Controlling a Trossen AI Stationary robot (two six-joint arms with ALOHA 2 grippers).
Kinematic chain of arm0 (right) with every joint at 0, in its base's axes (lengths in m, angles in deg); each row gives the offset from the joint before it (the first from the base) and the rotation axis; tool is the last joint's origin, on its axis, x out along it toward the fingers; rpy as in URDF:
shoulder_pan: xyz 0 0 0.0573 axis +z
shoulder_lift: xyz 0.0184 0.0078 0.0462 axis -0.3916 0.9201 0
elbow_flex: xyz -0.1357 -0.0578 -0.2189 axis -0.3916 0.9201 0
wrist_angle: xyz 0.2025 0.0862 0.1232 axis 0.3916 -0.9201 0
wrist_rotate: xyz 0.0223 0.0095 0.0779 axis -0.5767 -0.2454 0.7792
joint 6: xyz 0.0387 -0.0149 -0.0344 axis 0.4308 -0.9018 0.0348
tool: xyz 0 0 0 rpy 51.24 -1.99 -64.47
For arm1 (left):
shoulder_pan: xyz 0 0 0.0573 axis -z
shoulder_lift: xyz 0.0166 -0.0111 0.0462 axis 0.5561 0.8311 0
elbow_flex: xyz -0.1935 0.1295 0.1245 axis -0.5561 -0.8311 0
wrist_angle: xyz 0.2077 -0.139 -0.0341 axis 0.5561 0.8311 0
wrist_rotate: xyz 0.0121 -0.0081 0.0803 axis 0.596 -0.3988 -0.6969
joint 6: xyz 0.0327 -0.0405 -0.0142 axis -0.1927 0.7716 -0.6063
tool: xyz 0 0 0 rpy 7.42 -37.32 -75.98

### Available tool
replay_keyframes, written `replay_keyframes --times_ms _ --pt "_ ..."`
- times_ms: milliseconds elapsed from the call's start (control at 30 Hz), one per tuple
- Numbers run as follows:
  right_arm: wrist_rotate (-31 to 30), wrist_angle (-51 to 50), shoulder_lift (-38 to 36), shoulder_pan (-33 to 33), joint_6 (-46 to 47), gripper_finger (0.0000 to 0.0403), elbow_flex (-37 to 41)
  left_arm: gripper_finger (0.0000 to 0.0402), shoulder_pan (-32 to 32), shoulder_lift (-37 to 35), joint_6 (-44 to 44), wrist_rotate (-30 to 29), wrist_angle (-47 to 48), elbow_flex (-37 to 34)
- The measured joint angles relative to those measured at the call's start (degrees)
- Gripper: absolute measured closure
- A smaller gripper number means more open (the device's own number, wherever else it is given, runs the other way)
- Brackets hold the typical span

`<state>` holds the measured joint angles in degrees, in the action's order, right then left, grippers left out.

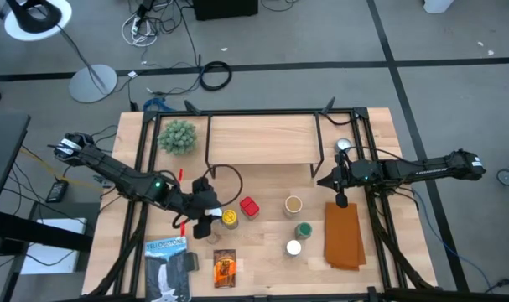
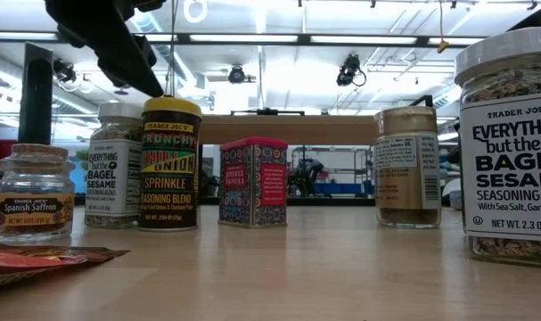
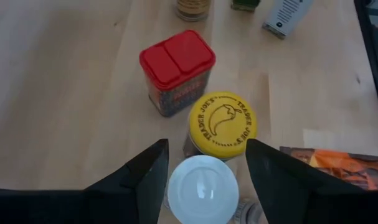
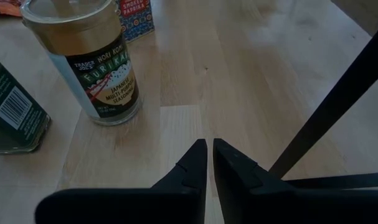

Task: Shelf spices
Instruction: Put the white seasoning bottle onto the shelf

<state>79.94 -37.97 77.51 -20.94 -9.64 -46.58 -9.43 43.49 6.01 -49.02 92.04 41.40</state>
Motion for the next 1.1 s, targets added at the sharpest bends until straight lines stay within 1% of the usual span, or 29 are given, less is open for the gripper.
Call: replay_keyframes --times_ms 100,200,300,433,500,633,833,933,1100 --pt "0.0 0.0 0.0 0.0 0.0 0.0375 0.0 0.0182 0.0 0.0 0.2 0.0 0.0 0.0" --pt "0.0 0.0 0.0 0.0 0.0 0.0373 0.0 0.0173 0.0 0.0 0.3 0.0 0.0 0.0" --pt "0.0 0.0 0.0 0.0 0.0 0.0374 0.0 0.0152 0.0 0.0 1.5 -0.3 0.0 0.0" --pt "0.0 0.0 0.0 0.0 0.0 0.0376 0.0 0.0114 0.0 0.0 1.3 -2.8 -1.0 0.0" --pt "0.0 0.0 0.0 0.0 0.0 0.0374 0.0 0.0099 0.0 0.0 1.4 -3.1 -1.3 0.0" --pt "0.0 0.0 0.0 0.0 0.0 0.0374 0.0 0.0082 0.0 0.0 1.4 -2.9 -1.2 0.0" --pt "0.0 0.0 0.0 0.0 0.0 0.0375 0.0 0.0081 0.0 0.0 1.6 4.4 -1.0 0.0" --pt "0.0 0.0 0.0 0.0 0.0 0.0373 0.0 0.008 0.0 0.0 -0.7 7.2 -0.8 0.0" --pt "0.0 0.0 0.0 0.0 0.0 0.0375 0.0 0.008 0.0 0.0 -5.1 7.5 -0.8 0.0"
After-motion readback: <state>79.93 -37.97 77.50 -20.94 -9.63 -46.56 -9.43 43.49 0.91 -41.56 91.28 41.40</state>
